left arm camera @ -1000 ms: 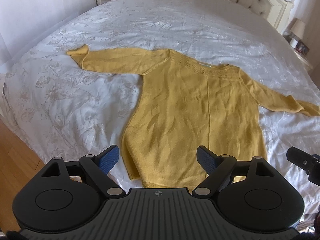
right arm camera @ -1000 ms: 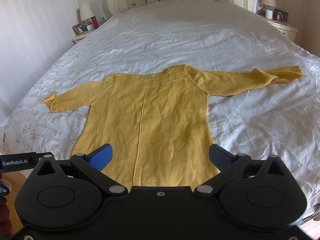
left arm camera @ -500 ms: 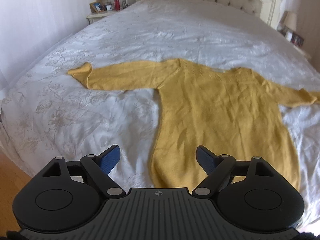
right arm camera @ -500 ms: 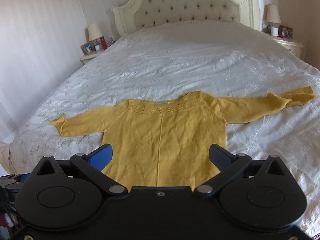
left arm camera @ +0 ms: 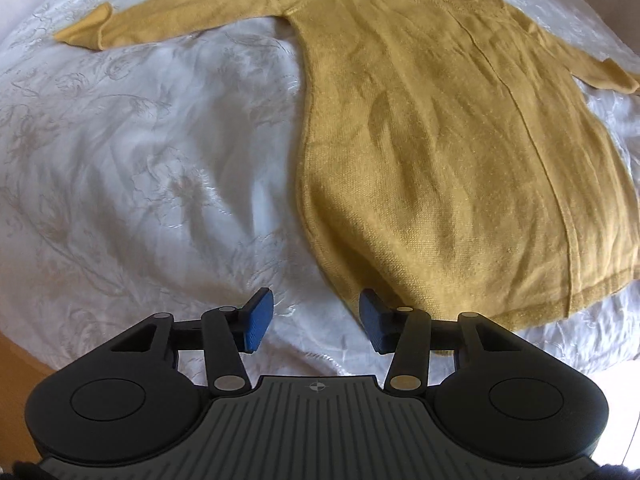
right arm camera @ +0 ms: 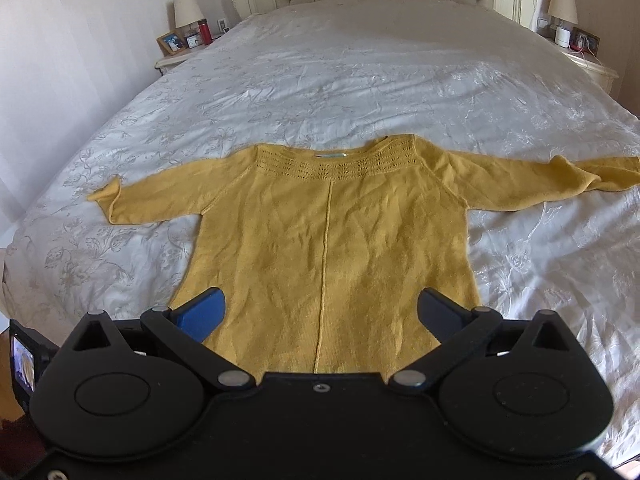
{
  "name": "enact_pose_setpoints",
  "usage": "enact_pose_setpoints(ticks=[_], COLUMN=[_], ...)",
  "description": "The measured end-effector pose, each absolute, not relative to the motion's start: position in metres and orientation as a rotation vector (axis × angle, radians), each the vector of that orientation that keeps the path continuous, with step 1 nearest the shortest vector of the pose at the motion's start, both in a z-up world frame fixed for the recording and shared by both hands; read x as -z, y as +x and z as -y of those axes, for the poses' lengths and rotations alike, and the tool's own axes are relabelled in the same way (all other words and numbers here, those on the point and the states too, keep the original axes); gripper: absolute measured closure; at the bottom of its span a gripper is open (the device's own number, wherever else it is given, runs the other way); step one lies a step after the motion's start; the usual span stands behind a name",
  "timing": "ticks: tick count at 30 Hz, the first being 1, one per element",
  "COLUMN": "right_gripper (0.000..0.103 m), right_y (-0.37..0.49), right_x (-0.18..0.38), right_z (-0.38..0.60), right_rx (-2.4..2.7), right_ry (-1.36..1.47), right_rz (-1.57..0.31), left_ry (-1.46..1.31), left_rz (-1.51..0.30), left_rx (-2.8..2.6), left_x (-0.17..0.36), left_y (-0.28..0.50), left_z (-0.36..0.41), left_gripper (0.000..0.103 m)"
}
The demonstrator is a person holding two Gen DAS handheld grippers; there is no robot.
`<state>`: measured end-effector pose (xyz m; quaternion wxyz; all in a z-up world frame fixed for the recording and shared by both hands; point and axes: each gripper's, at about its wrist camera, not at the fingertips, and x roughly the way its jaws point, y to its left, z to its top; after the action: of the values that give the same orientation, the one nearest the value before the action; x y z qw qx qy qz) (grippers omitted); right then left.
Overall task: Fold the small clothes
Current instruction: 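Move the right gripper to the sweater's sleeve cuff and grasp it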
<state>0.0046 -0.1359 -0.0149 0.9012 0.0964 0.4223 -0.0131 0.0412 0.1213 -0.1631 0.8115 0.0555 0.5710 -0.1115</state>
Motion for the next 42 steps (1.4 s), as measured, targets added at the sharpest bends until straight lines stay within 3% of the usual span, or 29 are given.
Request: enact_pose_setpoints(ticks=[4, 6, 7, 8, 17, 24, 25, 28, 33, 37, 42], right_gripper=[0.001, 0.001, 0.001, 0.001, 0.001, 0.001, 0.001, 0.001, 0.001, 0.001, 0.001], right_y=[0.007, 0.008, 0.008, 0.009, 0.019, 0.029, 0.029, 0.029, 0.035, 0.044, 0.055], right_x=[0.019, 0.020, 0.020, 0.020, 0.031, 0.040, 0.040, 0.037, 0.030, 0.026, 0.032], right_z=[0.137, 0.136, 0.134, 0.134, 0.135, 0.130, 0.130, 0.133, 0.152, 0.181, 0.244], right_rx=[0.052, 0.060, 0.065, 0.069, 0.117, 0.137, 0.143, 0.165, 0.204, 0.240, 0.295], right_ry=[0.228, 0.227, 0.223, 0.222, 0.259, 0.269, 0.269, 0.273, 0.248, 0.212, 0.227], right_rz=[-0.895, -0.901, -0.905, -0.906, -0.937, -0.954, -0.950, -0.938, -0.913, -0.888, -0.871], left_ry=[0.117, 0.087, 0.064, 0.044, 0.078, 0.109, 0.120, 0.131, 0.081, 0.023, 0.000], left_rz=[-1.226, -1.230, -1.239, -1.242, -1.248, -1.206, -1.180, -1.116, -1.052, -1.009, -1.002], left_rx=[0.267, 0.277, 0.274, 0.274, 0.269, 0.234, 0.247, 0.303, 0.364, 0.374, 0.344], left_x=[0.174, 0.178, 0.179, 0.177, 0.145, 0.127, 0.122, 0.108, 0.087, 0.072, 0.066], left_y=[0.047, 0.050, 0.052, 0.053, 0.044, 0.069, 0.073, 0.088, 0.114, 0.130, 0.140], left_z=[-0.113, -0.114, -0.117, -0.121, -0.170, -0.174, -0.168, -0.140, -0.097, -0.065, -0.032], left_gripper=[0.058, 0.076, 0.093, 0.096, 0.097, 0.096, 0.093, 0.073, 0.072, 0.059, 0.054])
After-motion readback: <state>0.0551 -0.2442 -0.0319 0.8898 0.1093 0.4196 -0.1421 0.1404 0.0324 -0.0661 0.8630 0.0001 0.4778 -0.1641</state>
